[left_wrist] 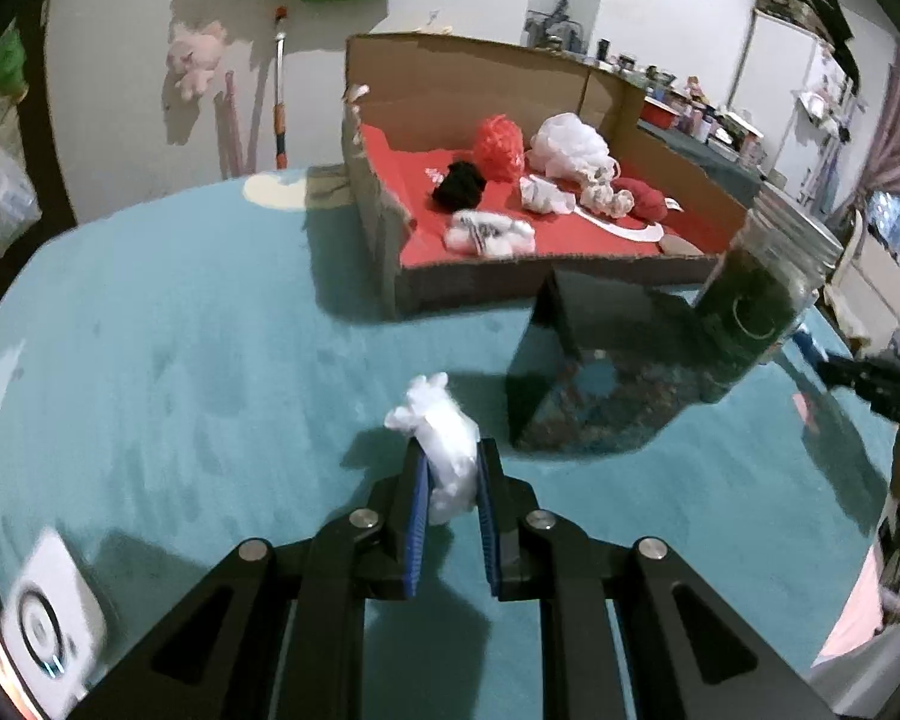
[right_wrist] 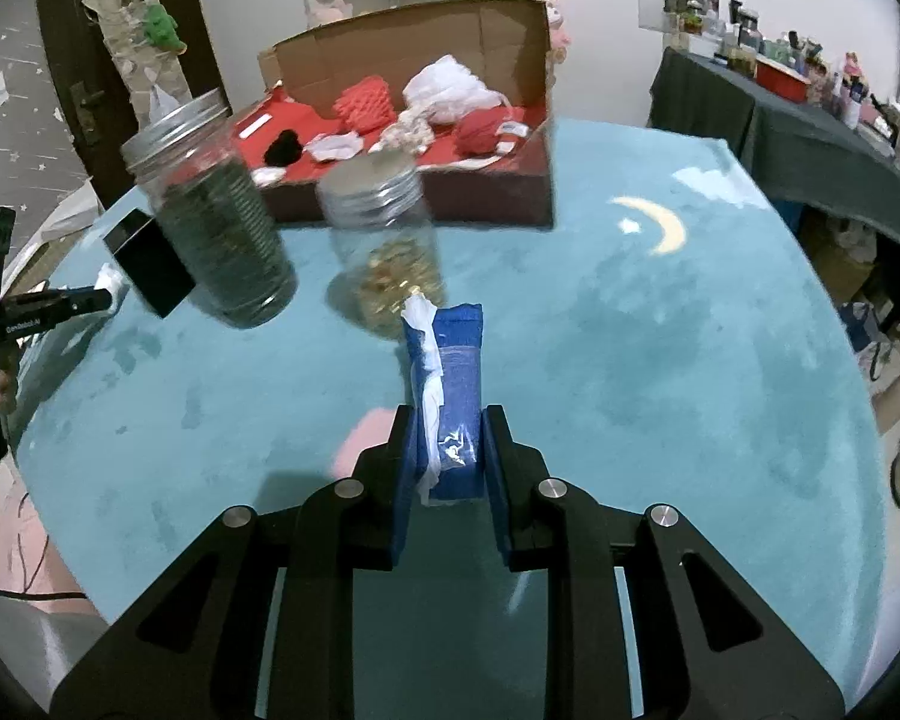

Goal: Organize soft objects
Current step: 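Carry the white plush and blue packet over the box with both tools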

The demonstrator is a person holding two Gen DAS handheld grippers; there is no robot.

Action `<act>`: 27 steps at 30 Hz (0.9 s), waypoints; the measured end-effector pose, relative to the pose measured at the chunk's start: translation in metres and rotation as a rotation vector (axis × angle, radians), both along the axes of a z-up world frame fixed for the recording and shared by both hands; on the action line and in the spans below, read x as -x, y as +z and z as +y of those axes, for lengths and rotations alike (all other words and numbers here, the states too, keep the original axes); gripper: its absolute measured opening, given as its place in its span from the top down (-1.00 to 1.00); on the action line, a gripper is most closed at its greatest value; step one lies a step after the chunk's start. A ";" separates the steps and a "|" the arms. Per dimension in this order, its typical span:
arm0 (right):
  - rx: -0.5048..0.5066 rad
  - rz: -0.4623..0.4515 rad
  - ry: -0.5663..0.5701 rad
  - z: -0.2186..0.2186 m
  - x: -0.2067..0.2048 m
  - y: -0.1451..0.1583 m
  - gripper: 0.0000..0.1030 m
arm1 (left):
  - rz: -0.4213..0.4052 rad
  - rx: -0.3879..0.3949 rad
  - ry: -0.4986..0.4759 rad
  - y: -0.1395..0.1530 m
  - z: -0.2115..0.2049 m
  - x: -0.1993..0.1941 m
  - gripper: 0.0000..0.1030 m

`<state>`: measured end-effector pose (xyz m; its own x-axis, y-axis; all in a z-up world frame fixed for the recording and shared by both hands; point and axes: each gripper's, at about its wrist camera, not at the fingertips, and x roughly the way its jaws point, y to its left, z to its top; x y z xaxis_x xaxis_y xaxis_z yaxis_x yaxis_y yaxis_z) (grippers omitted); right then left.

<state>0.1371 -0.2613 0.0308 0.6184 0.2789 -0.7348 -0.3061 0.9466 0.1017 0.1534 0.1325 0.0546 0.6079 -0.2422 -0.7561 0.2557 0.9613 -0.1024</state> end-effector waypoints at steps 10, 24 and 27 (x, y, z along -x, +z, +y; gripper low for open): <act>0.116 -0.058 0.069 -0.007 -0.040 0.016 0.60 | -0.029 -0.059 -0.112 0.015 -0.005 -0.028 0.69; 0.216 -0.096 0.203 0.008 -0.080 0.045 0.60 | -0.068 -0.108 -0.261 0.064 -0.045 -0.068 0.69; 0.222 -0.105 0.224 0.013 -0.088 0.054 0.60 | -0.059 -0.091 -0.306 0.069 -0.064 -0.079 0.69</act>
